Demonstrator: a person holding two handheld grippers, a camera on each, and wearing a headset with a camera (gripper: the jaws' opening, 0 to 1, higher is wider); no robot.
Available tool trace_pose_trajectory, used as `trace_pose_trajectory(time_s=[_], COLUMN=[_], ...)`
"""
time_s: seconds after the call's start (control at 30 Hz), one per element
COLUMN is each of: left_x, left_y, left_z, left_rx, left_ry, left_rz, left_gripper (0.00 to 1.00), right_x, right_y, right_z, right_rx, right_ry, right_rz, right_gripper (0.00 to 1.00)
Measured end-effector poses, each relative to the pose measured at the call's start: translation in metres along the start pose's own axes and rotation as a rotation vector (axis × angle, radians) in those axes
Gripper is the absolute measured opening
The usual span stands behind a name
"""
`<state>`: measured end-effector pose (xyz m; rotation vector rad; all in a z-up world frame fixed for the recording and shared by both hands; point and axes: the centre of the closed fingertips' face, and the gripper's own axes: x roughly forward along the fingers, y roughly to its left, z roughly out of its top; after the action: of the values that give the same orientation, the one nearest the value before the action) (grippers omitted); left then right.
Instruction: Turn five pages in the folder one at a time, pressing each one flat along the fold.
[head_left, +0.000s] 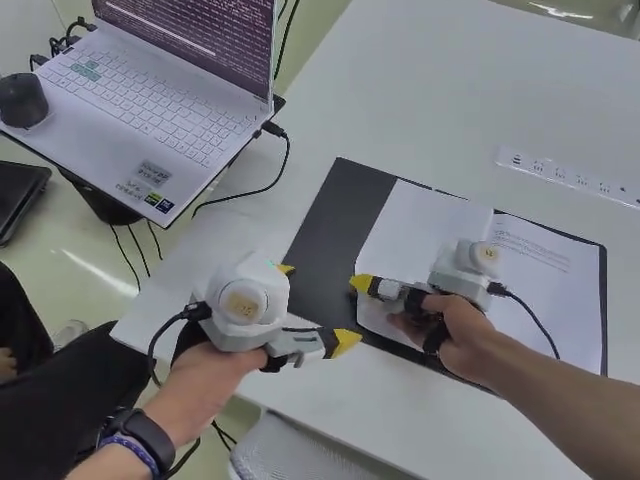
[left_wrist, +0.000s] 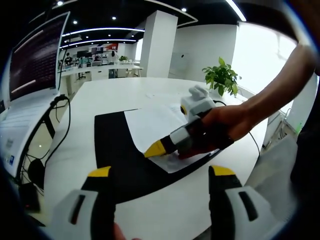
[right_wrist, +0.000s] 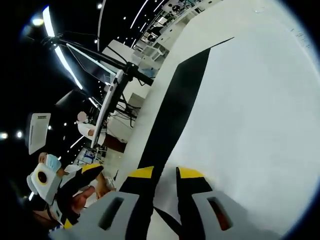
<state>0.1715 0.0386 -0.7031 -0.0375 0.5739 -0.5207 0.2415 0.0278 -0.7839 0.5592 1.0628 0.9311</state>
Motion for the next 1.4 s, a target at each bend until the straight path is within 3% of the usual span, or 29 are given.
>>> trace_pose_trajectory(time_s=[0.4, 0.6, 0.77, 1.07, 1.23, 1.4], left_x=[0.003, 0.010, 0.018, 0.037, 0.049, 0.065], left_y=[-0.002, -0.009, -0.015, -0.022, -0.027, -0.028], left_z=[-0.003, -0.004, -0.004, -0.002, -0.002, 0.000], left_rx=[0.009, 0.019, 0.016, 0.032, 0.052, 0.051], left_ry=[0.026, 0.044, 0.052, 0.078, 0.098, 0.101], left_rz=[-0.009, -0.034, -0.063, -0.102, -0.124, -0.124], left_gripper=[0.78, 0.77, 0.74, 0.68, 0.65, 0.58], right_x=[0.000, -0.006, -0.018, -0.067, -0.095, -0.122], right_y=[0.006, 0.013, 0.018, 0.008, -0.009, -0.029], right_z=[0.000, 0.005, 0.019, 0.043, 0.048, 0.045], right_rx=[-0.039, -0.051, -0.081, -0.158, -0.170, -0.170], right_ry=[0.000, -0.021, -0.072, -0.142, -0.186, -0.195], right_rz=[0.030, 0.051, 0.074, 0.050, 0.016, -0.028], right_gripper=[0.25, 0.34, 0.36, 0.43, 0.50, 0.52])
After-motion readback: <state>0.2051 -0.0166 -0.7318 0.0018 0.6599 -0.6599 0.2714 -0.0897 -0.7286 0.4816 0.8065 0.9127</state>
